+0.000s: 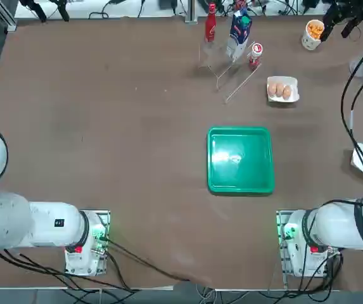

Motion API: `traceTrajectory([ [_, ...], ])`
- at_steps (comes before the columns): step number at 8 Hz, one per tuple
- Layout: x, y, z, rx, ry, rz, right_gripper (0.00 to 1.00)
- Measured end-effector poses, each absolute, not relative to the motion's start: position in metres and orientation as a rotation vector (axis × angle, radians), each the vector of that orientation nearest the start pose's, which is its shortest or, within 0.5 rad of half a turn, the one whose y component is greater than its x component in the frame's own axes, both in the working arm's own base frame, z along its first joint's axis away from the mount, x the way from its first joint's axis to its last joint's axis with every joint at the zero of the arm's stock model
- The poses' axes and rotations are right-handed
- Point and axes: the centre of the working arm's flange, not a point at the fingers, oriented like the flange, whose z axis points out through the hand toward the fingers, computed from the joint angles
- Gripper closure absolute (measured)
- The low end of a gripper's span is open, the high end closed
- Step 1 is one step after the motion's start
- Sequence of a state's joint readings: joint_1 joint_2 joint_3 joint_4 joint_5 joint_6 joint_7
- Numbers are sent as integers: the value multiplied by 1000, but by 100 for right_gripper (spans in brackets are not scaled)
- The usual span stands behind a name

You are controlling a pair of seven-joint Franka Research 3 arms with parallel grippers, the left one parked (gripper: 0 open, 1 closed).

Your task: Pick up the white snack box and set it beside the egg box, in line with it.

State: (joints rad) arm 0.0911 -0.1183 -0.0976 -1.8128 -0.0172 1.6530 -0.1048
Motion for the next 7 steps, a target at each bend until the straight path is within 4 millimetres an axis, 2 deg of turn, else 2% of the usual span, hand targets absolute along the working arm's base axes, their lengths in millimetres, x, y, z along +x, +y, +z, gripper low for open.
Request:
traceTrajectory([
  [3,520,-8,580,-3140,-158,70,0],
  [4,518,-8,577,-3138,-156,118,0],
  [5,509,-14,568,-3126,-130,265,0],
  [6,496,-36,555,-3093,-56,458,0],
  [7,486,-71,542,-3051,51,591,0],
])
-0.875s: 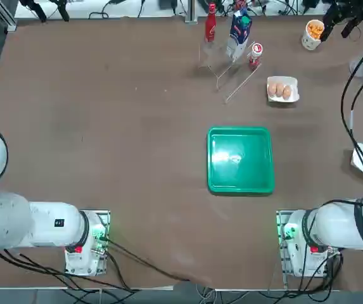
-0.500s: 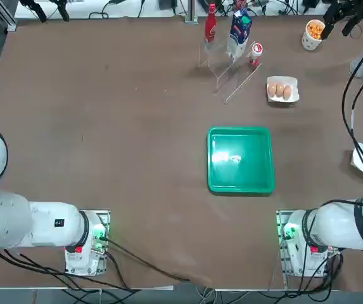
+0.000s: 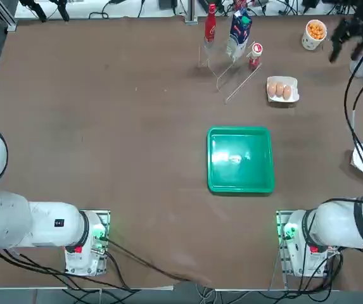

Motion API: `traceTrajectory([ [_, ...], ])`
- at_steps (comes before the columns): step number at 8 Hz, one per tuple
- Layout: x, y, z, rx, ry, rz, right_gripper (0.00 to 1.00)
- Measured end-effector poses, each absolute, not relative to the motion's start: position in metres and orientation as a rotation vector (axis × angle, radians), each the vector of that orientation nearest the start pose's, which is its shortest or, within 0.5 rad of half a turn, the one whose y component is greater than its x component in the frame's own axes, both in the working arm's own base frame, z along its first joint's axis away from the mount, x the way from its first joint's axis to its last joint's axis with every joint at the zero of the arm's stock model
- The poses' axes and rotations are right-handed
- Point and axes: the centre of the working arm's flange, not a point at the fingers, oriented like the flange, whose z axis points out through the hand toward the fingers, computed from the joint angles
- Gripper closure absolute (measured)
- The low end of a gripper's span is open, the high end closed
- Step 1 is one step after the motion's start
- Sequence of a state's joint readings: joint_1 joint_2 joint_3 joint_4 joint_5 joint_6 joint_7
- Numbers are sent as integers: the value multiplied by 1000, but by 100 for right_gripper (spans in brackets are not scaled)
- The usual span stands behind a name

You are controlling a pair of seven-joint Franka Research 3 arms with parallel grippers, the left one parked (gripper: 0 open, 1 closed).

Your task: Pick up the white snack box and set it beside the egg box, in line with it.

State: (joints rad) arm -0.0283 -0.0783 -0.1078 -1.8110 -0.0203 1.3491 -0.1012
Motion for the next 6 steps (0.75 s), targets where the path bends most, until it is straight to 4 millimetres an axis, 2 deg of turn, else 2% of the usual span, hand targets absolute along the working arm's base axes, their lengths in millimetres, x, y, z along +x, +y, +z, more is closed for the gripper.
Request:
traceTrajectory([
  [1,478,-112,523,-3006,174,676,0],
  [2,467,-159,493,-2956,316,742,0],
  [4,430,-253,413,-2873,567,789,0],
  [5,407,-283,369,-2872,635,802,0],
  [6,387,-302,327,-2907,663,800,0],
])
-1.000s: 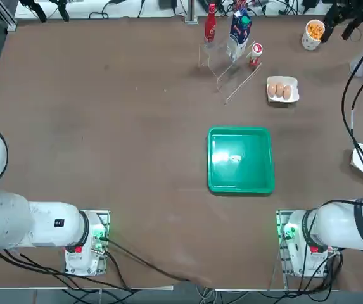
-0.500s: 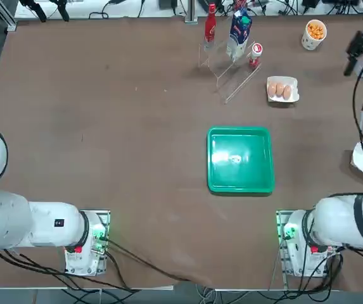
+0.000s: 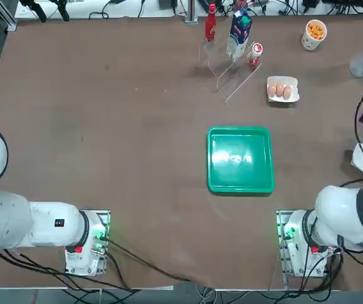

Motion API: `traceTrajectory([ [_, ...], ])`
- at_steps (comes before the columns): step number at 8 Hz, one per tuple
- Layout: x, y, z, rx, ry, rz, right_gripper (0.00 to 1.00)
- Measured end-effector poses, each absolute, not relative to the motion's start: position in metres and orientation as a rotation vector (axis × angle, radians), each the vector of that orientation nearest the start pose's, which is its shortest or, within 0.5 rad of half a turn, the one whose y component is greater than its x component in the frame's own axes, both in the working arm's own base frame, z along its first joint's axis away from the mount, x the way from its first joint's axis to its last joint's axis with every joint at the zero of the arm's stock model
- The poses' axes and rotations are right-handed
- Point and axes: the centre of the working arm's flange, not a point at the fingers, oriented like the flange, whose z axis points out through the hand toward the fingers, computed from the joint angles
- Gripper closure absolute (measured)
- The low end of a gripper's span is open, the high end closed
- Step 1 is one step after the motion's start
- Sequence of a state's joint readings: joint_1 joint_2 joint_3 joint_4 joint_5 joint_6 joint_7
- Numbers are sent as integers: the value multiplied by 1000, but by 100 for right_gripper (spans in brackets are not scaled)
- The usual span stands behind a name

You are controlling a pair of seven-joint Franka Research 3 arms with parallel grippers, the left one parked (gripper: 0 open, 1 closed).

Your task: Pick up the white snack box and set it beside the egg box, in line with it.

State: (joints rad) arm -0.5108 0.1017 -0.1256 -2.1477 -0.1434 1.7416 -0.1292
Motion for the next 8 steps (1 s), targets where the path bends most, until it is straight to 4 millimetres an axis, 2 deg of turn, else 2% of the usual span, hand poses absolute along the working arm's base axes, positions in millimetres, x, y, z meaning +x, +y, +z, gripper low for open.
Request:
traceTrajectory([
  [1,369,-312,289,-2938,681,755,1],
  [2,356,-318,260,-2961,704,686,2],
  [3,349,-323,241,-2979,723,623,3],
  [6,354,-330,216,-3026,728,505,10],
  [8,344,-339,198,-3011,733,518,23],
])
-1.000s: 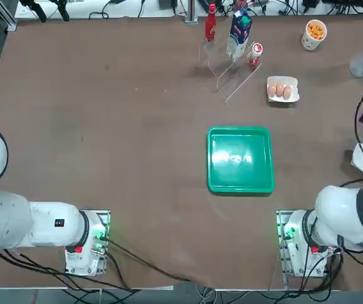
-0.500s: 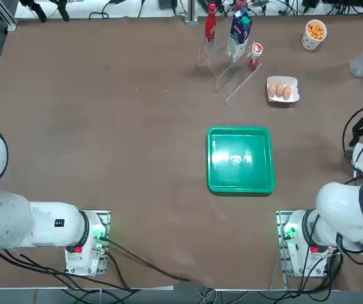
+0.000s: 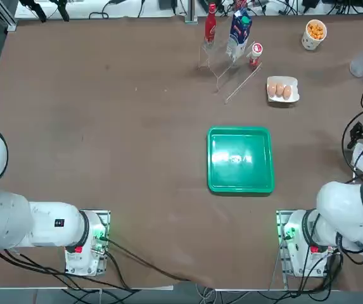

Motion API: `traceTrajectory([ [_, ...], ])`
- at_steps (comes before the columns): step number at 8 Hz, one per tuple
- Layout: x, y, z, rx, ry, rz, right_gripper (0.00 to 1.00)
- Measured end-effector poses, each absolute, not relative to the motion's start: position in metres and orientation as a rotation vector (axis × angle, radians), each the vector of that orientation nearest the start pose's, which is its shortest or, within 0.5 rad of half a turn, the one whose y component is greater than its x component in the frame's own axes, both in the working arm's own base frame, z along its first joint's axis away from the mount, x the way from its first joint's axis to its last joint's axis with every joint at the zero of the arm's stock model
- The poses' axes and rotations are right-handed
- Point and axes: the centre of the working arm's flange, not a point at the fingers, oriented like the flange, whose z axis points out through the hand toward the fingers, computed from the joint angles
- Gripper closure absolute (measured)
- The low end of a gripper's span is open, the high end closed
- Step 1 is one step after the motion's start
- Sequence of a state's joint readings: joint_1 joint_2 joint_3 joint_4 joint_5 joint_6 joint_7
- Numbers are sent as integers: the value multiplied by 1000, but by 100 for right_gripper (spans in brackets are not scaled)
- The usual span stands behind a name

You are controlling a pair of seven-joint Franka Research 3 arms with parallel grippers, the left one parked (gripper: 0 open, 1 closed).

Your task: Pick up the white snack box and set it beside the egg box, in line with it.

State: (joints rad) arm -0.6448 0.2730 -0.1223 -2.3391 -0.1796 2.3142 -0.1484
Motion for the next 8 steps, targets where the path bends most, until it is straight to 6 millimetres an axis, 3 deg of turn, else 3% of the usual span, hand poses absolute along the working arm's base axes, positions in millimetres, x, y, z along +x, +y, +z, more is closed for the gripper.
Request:
traceTrajectory([
  [1,340,-342,195,-3005,725,526,29],
  [4,338,-341,195,-2995,722,548,92],
  [6,340,-342,198,-3000,722,539,98],
  [8,355,-339,221,-3027,693,497,98],
])
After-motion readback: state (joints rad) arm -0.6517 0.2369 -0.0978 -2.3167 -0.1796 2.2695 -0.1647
